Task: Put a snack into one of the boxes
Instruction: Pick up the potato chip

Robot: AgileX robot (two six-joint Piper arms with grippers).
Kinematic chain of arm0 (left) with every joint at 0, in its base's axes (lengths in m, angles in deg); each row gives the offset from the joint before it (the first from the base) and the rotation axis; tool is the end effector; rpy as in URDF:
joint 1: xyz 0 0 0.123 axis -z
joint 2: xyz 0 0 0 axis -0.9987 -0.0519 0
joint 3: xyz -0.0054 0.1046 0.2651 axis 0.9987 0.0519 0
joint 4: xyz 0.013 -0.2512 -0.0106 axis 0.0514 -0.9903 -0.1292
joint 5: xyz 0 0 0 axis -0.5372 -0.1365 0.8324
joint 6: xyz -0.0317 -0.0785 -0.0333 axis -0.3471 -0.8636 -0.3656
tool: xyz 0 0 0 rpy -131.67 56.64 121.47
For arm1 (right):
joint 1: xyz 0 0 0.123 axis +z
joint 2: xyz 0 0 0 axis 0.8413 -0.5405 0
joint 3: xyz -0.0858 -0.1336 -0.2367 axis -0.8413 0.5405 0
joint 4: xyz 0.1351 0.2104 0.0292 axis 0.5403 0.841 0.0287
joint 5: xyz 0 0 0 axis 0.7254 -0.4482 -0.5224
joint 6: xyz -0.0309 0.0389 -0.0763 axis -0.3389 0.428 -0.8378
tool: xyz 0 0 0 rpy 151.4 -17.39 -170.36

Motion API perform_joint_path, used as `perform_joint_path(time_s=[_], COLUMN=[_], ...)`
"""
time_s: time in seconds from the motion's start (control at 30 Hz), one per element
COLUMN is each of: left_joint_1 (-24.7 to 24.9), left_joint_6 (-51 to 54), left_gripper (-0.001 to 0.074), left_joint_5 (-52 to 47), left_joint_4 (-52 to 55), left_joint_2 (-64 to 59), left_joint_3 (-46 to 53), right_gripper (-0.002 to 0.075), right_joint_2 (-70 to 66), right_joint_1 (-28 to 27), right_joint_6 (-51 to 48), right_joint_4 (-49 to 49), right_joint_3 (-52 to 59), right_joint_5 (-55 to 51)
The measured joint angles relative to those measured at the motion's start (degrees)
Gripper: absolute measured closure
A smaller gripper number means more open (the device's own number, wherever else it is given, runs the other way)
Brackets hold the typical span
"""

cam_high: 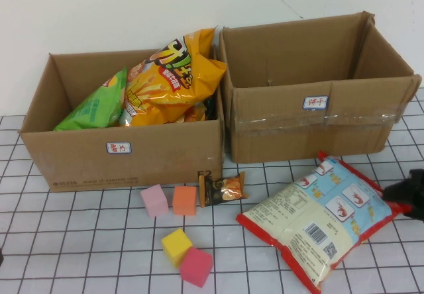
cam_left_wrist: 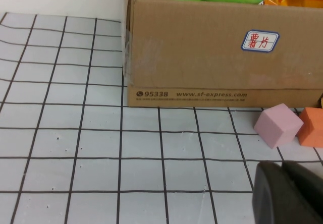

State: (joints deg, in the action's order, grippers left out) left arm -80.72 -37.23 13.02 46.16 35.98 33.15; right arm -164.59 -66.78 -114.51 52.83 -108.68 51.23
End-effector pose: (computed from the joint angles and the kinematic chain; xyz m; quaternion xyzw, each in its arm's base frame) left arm 0.0960 -0.0151 0.2479 -0.0162 0.8144 -0.1046 0.5706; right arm 0.3003 -0.0042 0.1361 0.1590 0.9169 0.2686 0.2488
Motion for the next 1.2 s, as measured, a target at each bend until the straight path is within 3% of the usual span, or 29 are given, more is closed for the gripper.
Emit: perform_joint_path(time_s=[0.23,0.77,0.9,1.03,1.2], left_joint_1=[0.0,0.0,0.0,0.0,0.0], left_joint_6=[0.0,0.0,0.0,0.0,0.0], left_gripper=[0.0736,0.0736,0.0736,0.0736,0.0736], left_joint_5=[0.2,0.2,0.2,0.2,0.2], left_joint_4=[-0.2,-0.2,-0.7,-1.1,-1.2], left_joint_2=[0.0,0.0,0.0,0.0,0.0], left_joint_3=[0.0,0.0,0.0,0.0,0.0], right_gripper=[0.0274,0.0289,0.0424,0.0647,0.0707], right_joint_2=[-4.4,-13.0,-14.5,-15.3,-16.1], right_joint_1=[0.0,2.0,2.0,2.0,2.2], right_joint_6=[-6.8,-16.3,-17.9,-18.5,-18.5], right_joint_4=[9.3,14.8,15.4,15.5,15.4], right_joint_3=[-1.0,-1.4,-1.6,-1.6,-1.6], right_joint_5=[-4.5,-16.0,-18.5,-21.2,-28.2])
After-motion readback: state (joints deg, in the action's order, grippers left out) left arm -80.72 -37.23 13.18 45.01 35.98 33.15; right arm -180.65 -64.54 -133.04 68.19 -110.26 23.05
